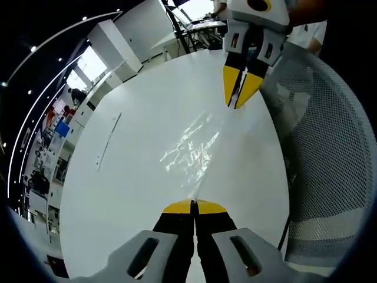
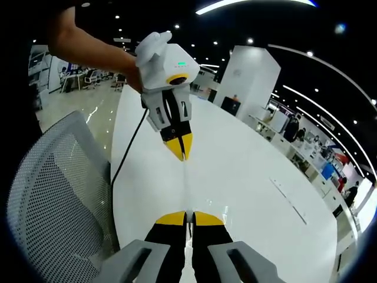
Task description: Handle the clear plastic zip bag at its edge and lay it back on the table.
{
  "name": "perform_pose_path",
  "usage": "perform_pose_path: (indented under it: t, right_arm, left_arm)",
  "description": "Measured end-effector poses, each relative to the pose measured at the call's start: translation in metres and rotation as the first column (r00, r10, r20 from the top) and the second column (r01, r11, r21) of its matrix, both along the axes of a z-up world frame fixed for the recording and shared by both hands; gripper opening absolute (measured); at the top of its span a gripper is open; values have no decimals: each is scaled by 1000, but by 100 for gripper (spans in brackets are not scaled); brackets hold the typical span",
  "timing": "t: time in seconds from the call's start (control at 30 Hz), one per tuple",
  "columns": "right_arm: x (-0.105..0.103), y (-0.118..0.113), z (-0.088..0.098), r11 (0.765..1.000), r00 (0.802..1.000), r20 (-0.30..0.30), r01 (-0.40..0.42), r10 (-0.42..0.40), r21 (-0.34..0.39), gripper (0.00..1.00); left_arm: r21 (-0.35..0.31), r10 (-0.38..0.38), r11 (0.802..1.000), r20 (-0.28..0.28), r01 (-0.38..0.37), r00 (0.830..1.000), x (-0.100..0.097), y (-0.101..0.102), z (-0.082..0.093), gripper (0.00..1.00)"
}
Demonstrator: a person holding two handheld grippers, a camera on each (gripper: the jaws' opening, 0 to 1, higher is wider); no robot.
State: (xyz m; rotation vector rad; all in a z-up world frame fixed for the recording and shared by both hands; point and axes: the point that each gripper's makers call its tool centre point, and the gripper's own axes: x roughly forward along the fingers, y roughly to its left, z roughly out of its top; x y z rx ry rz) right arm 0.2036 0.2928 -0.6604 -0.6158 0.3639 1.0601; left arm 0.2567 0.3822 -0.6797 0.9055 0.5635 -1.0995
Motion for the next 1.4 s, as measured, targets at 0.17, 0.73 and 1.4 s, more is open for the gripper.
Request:
perform_pose_path:
  t: [0.17,0.73,1.4]
  right_arm:
    - [1,-2,1,1000,1000,1,2,-2,-2,0]
    - [-2,-5,-1,1000,1000,-5,12,-12,3,0]
    - [-18,-17,-12,999,991,-130,32,-31,4,6]
  left_arm:
    - [-2,0,1000,3,0,1000,0,-2,2,0]
    - [-14,17,1000,-3,-17,1000,1,0,2,0]
    - [18,-89,996,40,89,995,-14,-23,10,0]
